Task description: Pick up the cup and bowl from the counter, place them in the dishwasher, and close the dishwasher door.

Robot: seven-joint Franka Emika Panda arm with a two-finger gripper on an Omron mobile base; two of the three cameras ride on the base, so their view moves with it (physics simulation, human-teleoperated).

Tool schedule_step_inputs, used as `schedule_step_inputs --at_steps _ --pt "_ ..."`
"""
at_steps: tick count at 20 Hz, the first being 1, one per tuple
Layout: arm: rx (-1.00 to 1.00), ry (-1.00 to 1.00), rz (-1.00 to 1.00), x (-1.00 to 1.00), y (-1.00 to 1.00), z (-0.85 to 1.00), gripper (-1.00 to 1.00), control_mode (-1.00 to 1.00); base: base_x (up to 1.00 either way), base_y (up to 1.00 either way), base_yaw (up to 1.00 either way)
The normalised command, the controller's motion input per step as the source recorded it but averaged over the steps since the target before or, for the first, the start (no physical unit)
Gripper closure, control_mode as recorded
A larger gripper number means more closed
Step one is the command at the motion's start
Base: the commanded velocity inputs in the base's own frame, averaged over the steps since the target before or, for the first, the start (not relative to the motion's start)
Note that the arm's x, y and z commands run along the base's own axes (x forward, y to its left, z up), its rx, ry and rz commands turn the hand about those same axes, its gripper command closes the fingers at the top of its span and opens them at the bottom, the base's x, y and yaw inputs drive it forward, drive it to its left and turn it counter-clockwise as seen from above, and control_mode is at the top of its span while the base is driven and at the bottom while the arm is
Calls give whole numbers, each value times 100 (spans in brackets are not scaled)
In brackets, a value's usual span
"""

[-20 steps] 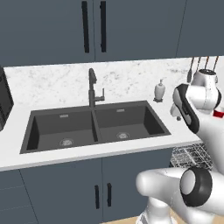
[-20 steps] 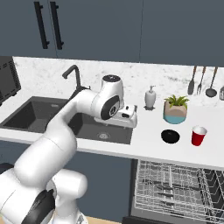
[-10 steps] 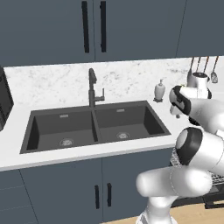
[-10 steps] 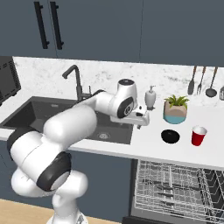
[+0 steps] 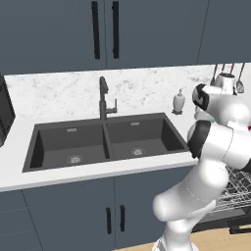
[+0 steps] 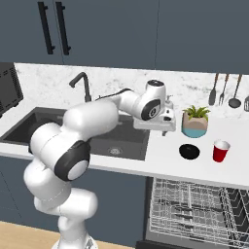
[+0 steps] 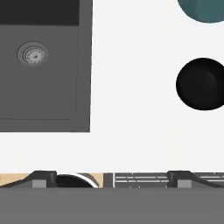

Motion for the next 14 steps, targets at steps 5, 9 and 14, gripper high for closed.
schedule_step_inputs --at_steps 5,9,14 --pt "0 0 1 0 -4 -36 -100 -100 0 0 0" --pt "0 1 1 0 -6 -44 -100 -100 0 0 0" --pt "0 0 0 19 -18 -58 -100 -100 0 0 0"
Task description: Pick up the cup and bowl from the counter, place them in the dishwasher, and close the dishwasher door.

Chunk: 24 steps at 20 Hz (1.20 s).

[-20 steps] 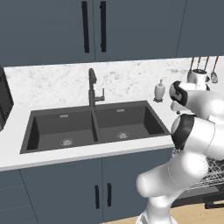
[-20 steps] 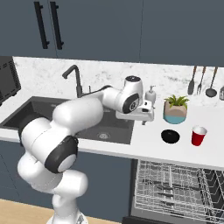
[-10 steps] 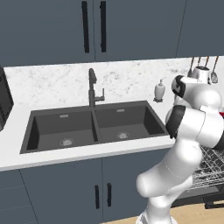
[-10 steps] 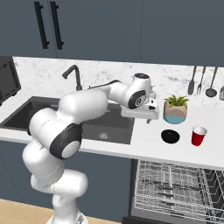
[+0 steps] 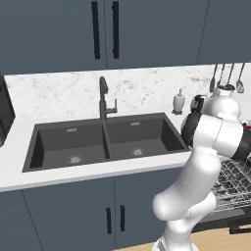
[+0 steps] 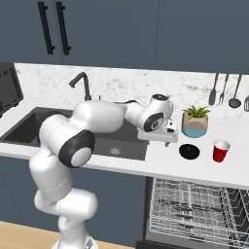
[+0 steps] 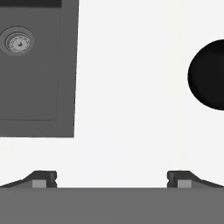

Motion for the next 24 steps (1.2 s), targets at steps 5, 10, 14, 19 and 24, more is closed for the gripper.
schedule_step_inputs --at_steps 5,10,14,19,24 --pt "0 2 0 42 -41 -37 -100 -100 0 0 0" --pt "0 2 0 44 -61 -6 -100 -100 0 0 0" --pt "0 1 0 24 -58 0 -100 -100 0 0 0" --pt "0 2 0 5 -17 -2 -100 -100 0 0 0" --pt "0 0 0 8 -2 -13 -100 -100 0 0 0"
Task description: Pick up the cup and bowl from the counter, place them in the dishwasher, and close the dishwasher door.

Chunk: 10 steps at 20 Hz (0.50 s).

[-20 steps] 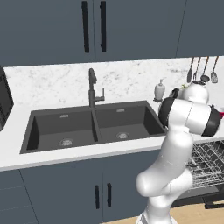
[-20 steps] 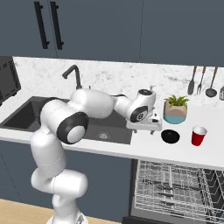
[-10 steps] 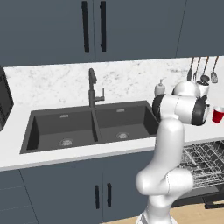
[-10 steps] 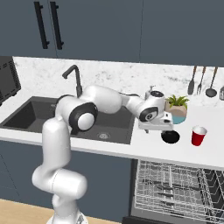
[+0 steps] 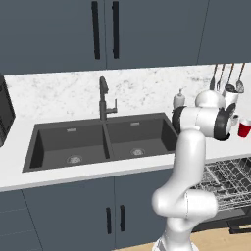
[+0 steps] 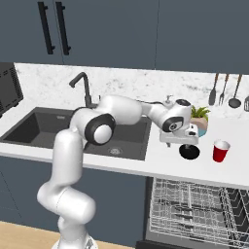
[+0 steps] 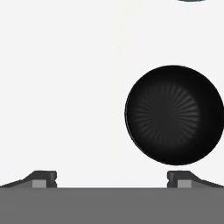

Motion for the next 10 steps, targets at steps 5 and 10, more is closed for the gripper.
schedule_step_inputs --at_steps 5,10 --pt "0 0 0 21 0 -24 -100 -100 0 0 0" --pt "0 0 0 33 -18 -24 -100 -100 0 0 0"
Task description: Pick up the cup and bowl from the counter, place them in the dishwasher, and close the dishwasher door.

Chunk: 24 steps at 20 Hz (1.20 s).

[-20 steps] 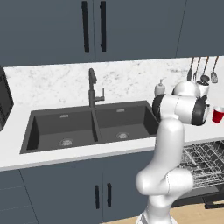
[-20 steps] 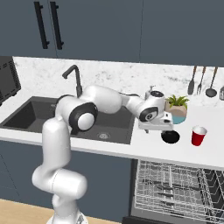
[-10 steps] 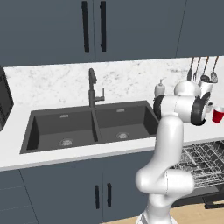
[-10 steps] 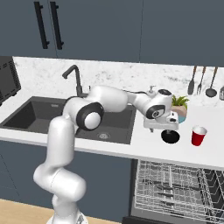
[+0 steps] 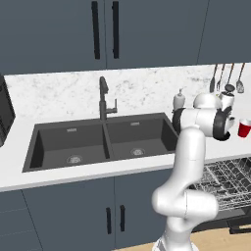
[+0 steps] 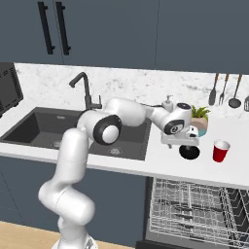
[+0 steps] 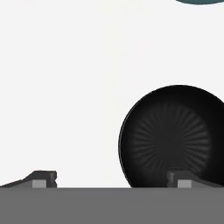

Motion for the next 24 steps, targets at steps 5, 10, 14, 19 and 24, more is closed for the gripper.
schedule_step_inputs --at_steps 5,10,14,19,24 --pt "0 1 0 21 -34 -6 -100 -100 0 0 0" --pt "0 0 0 0 -10 -4 -100 -100 0 0 0" --pt "0 0 0 0 1 -25 -100 -100 0 0 0" --pt "0 0 0 0 2 -48 -100 -100 0 0 0" --pt "0 0 0 0 0 -14 -100 -100 0 0 0"
